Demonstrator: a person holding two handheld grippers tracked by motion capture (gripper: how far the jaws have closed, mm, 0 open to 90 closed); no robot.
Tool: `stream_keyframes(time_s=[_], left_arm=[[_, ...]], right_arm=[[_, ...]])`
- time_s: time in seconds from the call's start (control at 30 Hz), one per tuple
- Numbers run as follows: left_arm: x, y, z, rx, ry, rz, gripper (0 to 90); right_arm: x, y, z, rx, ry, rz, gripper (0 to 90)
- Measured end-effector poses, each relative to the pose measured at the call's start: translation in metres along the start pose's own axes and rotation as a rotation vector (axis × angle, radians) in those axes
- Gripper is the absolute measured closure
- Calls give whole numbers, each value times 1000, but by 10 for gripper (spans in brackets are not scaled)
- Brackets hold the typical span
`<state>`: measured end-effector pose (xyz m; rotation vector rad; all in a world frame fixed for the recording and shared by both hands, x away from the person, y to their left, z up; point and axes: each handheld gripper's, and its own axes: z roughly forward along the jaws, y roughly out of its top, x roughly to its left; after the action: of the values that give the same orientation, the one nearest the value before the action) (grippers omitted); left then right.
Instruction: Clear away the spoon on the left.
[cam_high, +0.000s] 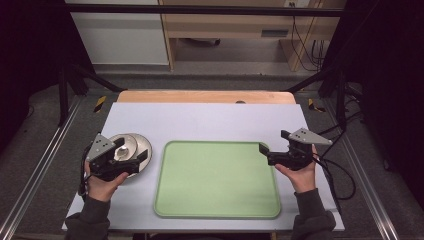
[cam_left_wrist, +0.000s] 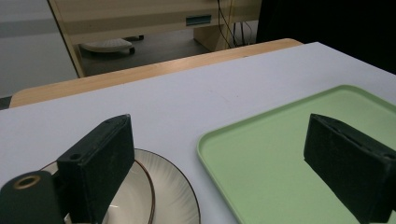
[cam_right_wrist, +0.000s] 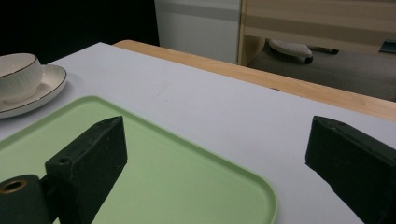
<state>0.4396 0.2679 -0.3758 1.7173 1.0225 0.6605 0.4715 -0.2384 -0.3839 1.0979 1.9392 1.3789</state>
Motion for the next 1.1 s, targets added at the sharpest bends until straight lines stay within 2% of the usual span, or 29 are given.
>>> stream_keyframes(time_s=[0.43, 1.1], left_arm=[[10, 3, -13, -18, 16, -8, 81], [25, -8, -29, 19, 55, -5, 71]], right_arm=[[1, -1, -2, 21, -26, -5, 57], [1, -1, -6, 28, -31, -3, 56]])
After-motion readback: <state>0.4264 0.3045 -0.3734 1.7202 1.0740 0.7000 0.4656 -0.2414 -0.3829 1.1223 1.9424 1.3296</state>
